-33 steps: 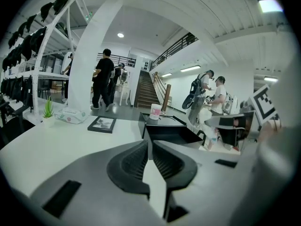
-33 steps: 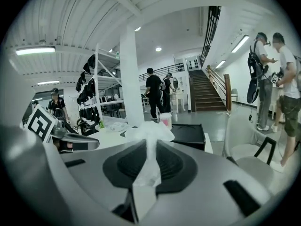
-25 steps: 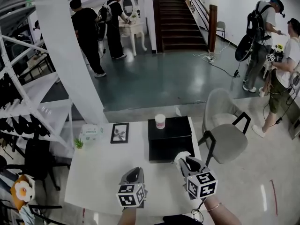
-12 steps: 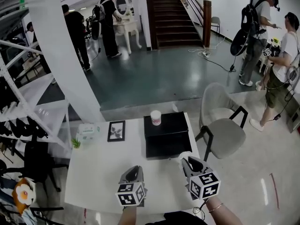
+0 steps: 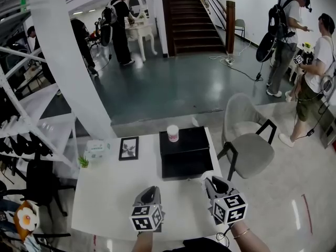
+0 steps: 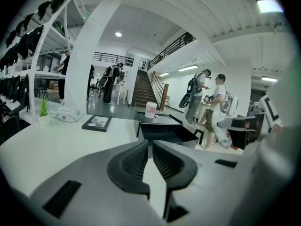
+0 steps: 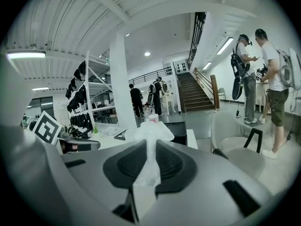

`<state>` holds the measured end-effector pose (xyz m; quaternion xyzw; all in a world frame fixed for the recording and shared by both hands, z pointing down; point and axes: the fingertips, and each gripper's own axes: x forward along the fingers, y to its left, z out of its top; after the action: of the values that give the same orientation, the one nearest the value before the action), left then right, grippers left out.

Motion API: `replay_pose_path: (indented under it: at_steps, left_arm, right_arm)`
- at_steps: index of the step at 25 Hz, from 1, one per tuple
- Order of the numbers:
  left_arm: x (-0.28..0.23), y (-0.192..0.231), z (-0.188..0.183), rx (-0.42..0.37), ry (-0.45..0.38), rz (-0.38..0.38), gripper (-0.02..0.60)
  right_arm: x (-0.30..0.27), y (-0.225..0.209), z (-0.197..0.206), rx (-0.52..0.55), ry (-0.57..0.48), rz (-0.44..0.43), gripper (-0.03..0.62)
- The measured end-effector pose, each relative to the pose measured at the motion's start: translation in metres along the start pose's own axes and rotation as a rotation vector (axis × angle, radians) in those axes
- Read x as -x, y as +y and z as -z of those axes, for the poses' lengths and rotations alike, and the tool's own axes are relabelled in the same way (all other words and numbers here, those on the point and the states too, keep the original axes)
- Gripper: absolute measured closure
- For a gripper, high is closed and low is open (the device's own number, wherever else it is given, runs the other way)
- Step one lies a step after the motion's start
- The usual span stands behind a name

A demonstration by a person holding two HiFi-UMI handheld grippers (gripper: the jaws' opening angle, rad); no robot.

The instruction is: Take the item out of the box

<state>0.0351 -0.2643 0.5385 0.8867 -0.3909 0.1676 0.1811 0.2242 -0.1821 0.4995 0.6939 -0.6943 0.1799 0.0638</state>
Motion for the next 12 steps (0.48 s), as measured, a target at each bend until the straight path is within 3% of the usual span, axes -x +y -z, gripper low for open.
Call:
replay_pose_path:
  at_steps: [12]
  left_arm:
    - [-0.0055, 0.0039, 0.0024, 0.003, 0.011, -0.001, 0.554]
  right_arm:
    - [-0.0060, -0.0014, 0.0036, 0.021, 0.011, 0.011, 0.536]
